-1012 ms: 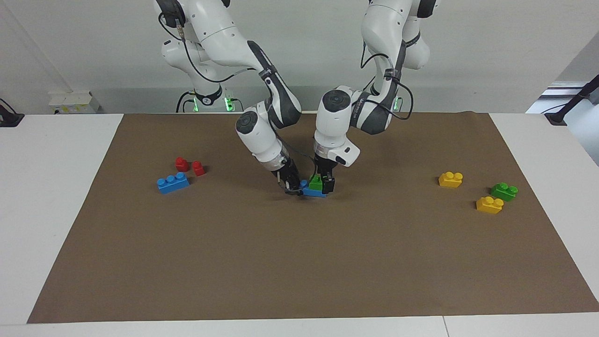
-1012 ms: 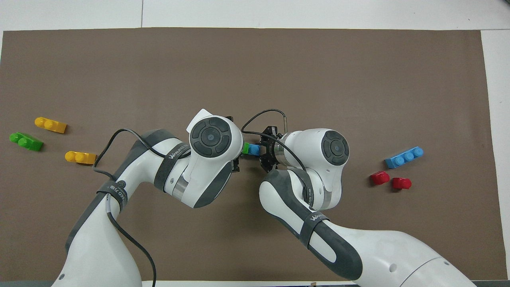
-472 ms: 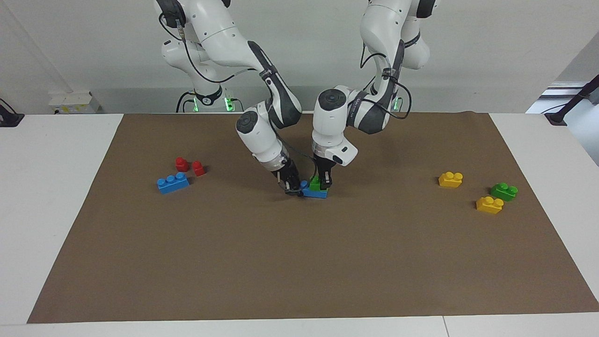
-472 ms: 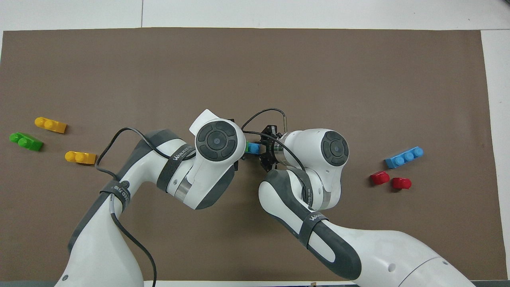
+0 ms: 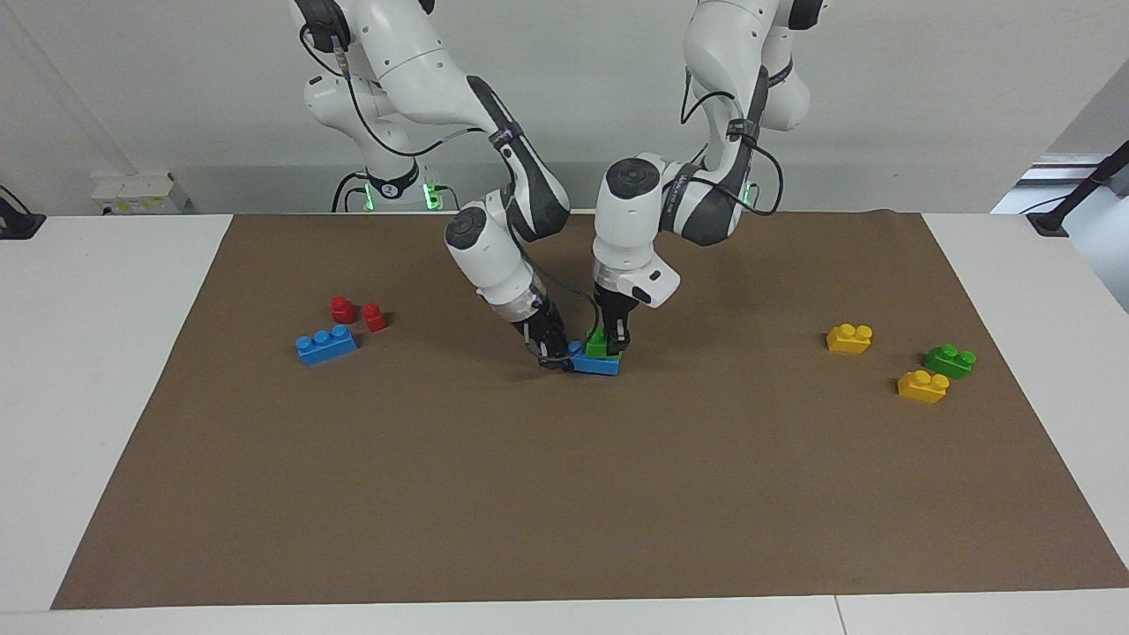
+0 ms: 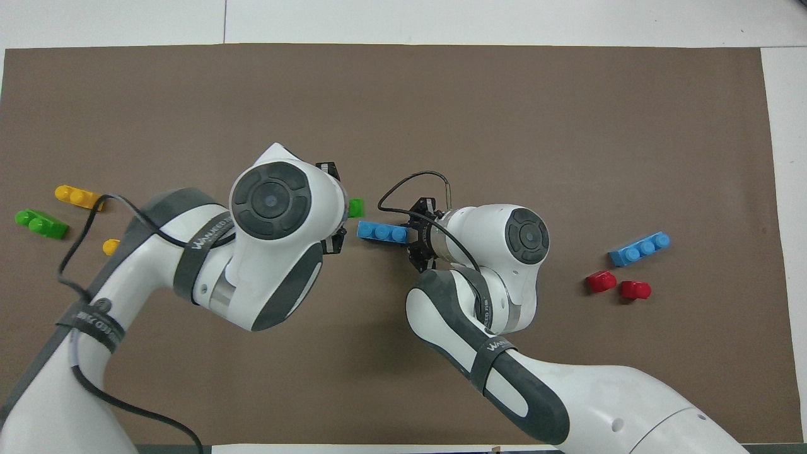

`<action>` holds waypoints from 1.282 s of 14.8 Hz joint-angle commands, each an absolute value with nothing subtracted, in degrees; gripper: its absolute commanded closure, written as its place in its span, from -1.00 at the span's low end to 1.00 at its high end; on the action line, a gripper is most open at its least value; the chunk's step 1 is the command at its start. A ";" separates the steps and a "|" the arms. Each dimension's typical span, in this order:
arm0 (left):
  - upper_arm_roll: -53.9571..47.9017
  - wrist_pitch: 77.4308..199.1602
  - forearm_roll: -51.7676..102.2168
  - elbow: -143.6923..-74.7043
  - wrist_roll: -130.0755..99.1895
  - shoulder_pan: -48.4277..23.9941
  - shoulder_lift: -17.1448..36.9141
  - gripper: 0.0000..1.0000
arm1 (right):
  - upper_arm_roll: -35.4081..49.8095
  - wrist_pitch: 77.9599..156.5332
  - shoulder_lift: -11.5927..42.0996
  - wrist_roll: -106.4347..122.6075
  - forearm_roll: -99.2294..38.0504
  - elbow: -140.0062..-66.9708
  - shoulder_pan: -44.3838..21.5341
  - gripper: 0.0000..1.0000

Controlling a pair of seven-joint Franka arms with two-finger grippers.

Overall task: Remove green block with left arm and hold with right
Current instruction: 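Pull the left gripper away while the right gripper pulls the blue brick apart, then lower the green brick with the left gripper while the right gripper lowers blue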

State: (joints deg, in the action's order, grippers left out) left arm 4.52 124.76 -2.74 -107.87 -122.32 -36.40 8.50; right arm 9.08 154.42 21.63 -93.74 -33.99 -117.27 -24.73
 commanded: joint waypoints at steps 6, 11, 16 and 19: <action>4.13 120.58 -2.11 -108.63 -98.39 -22.00 4.66 1.00 | 8.44 131.35 17.59 -75.02 -34.89 -111.01 -9.97 1.00; 4.22 120.50 2.11 -109.16 -75.62 -12.41 4.75 1.00 | 8.26 120.15 14.68 -56.28 -30.42 -113.02 7.61 1.00; 4.31 122.07 2.11 -109.43 -60.23 -5.99 7.81 1.00 | 8.26 120.76 15.73 -48.43 -28.30 -116.37 16.87 1.00; 4.39 126.72 2.11 -109.42 -56.00 -3.26 10.89 1.00 | 8.26 122.60 16.61 -48.52 -28.30 -116.63 17.05 1.00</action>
